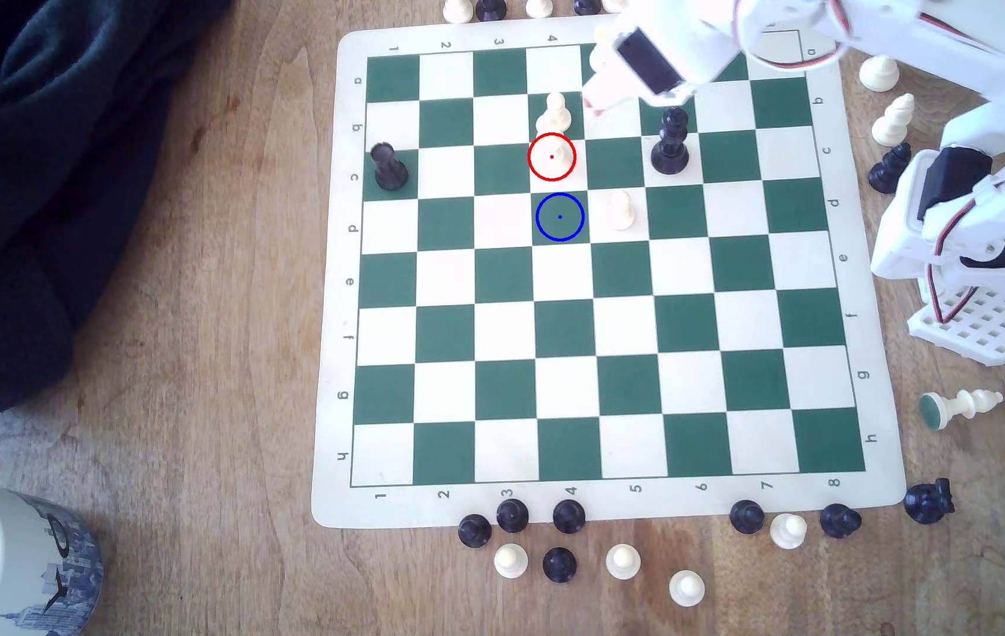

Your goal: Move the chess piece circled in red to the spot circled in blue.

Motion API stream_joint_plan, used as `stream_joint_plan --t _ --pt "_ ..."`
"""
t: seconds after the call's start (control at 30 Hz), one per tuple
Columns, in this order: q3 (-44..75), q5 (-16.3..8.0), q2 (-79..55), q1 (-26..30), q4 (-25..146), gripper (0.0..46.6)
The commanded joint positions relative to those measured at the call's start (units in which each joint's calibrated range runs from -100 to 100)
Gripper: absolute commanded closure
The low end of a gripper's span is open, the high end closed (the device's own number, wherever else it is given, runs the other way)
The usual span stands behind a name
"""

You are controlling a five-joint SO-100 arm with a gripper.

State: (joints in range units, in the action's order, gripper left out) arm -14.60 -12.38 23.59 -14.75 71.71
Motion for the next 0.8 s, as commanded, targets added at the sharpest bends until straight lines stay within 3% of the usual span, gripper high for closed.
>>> stream_joint_plan --t 0.0,0.77 --pt "7.07 -0.15 -3.81 -0.31 -1.2 35.2" --pt "13.96 0.15 -24.35 -3.12 -8.98 31.1"
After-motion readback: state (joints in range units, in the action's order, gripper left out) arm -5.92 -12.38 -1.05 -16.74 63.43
